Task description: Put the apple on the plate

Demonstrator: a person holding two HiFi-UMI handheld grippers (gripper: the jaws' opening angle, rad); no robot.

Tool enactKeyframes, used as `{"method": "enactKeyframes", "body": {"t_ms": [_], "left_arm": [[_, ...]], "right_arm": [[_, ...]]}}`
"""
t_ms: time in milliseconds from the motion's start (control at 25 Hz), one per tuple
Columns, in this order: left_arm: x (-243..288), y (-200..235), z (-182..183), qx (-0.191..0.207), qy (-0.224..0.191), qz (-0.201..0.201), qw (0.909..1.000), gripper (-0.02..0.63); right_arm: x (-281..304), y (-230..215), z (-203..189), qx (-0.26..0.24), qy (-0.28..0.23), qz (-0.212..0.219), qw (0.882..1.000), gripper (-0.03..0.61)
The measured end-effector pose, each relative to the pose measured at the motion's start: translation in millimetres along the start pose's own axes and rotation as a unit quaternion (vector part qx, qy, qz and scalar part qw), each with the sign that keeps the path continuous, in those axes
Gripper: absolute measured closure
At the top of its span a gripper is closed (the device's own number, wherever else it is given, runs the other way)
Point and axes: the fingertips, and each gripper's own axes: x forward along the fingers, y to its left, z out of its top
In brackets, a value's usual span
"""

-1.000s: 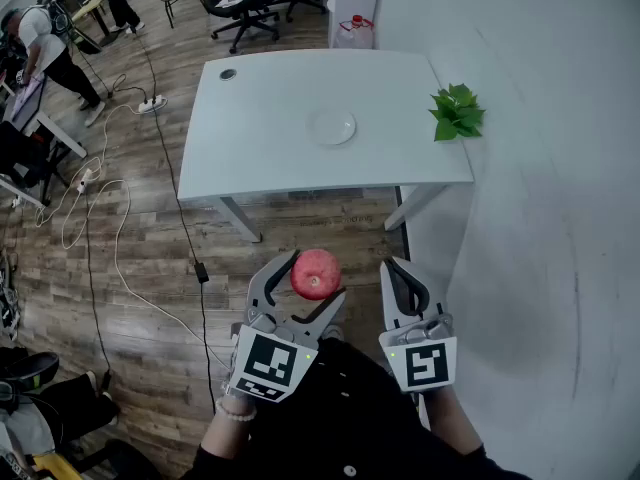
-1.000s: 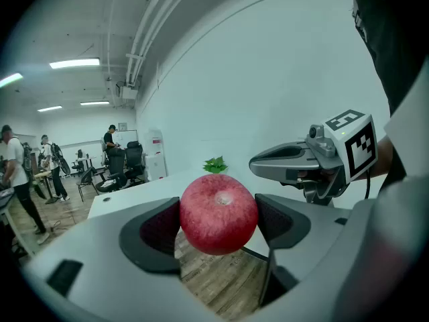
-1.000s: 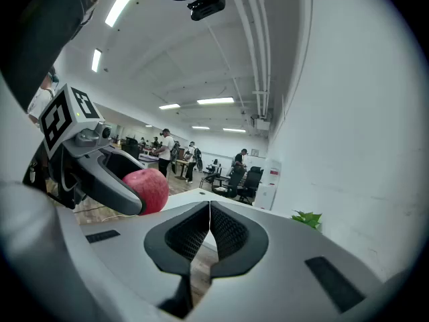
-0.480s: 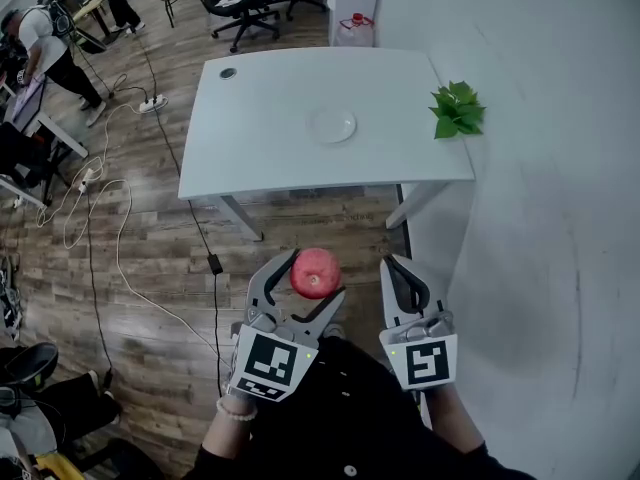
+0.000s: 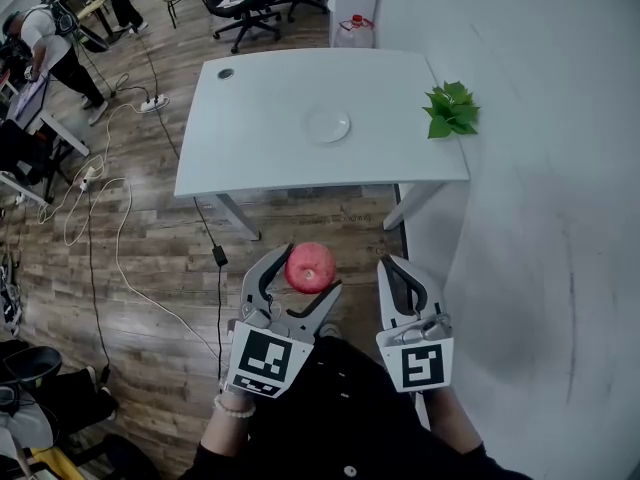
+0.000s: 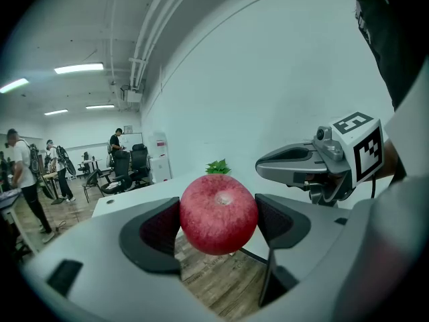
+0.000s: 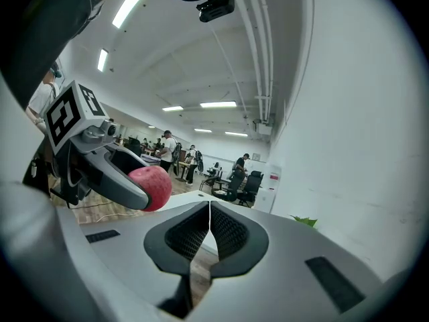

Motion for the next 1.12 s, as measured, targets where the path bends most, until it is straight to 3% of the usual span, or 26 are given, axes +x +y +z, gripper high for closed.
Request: {"method": "enactKeyframes", "body": {"t_ms": [640,1120], "left_arm": [[14,-13,8,0.003,-0.008,0.042,0.9991,0.253],[40,11,8,0.007,-0.018,0.035,0.9992,0.253]], "right_arm": [[-23,-30,-24,0.006,-0.006,-0.002,1.000,0.535],[11,-41,-27,-0.002,-0.004,-0.005,1.000,0.535]]}}
